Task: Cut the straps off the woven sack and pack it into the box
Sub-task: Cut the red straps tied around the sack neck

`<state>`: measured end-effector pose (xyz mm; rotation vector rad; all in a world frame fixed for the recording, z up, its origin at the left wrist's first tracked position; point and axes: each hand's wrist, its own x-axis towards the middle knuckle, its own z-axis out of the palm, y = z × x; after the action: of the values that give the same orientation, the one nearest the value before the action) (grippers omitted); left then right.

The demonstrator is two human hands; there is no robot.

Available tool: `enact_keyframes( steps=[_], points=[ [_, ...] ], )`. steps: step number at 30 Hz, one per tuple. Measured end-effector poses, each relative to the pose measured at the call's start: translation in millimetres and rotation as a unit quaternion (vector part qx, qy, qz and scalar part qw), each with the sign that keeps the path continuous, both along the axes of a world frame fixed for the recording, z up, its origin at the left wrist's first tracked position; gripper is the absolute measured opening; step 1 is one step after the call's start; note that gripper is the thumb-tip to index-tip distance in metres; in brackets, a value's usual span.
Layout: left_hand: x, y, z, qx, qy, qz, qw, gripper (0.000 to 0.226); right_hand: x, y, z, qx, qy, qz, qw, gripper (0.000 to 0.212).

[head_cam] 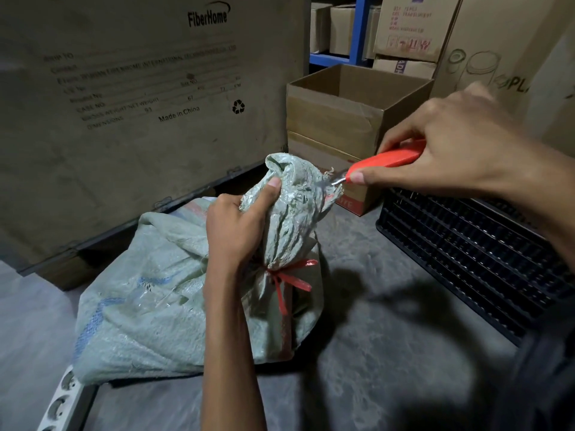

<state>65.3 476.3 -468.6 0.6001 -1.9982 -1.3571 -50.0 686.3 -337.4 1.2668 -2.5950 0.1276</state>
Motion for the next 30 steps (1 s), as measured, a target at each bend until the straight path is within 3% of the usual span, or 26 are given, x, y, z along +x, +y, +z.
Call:
enact_keyframes(
  steps=[4, 7, 9, 11, 15, 18, 22, 25, 30],
  points=[
    [-5, -2, -2, 0.111, 0.015, 0.032, 0.993, 0.086, 4, -14, -20, -0.136, -0.122, -0.056, 0.981, 0.08],
    [-9, 0, 0, 0.208, 0.048, 0.043, 0.976, 0.081, 15, -34, -45, -0.249, -0.306, -0.082, 0.915, 0.074],
    [-8, 2, 2, 0.223, 0.066, 0.029, 0.972, 0.062, 23, -49, -62, -0.282, -0.399, -0.065, 0.87, 0.074],
    [-5, 4, 3, 0.215, 0.074, -0.006, 0.974, 0.058, 25, -61, -77, -0.317, -0.444, -0.042, 0.837, 0.082],
    [3, -1, 2, 0.208, 0.09, -0.043, 0.973, 0.053, 25, -72, -87, -0.35, -0.428, -0.037, 0.832, 0.094],
    [7, -5, -1, 0.178, 0.092, -0.048, 0.979, 0.039, 23, -76, -91, -0.345, -0.437, -0.02, 0.831, 0.083],
    [12, -12, -3, 0.159, 0.092, -0.06, 0.981, 0.038, 22, -81, -92, -0.337, -0.385, 0.007, 0.859, 0.057],
    [16, -22, -6, 0.221, 0.093, -0.089, 0.967, 0.039, 22, -81, -91, -0.339, -0.389, 0.048, 0.855, 0.05],
    [24, -40, -5, 0.392, 0.092, -0.12, 0.907, 0.044, 22, -83, -86, -0.332, -0.472, 0.118, 0.808, 0.034]
  ],
)
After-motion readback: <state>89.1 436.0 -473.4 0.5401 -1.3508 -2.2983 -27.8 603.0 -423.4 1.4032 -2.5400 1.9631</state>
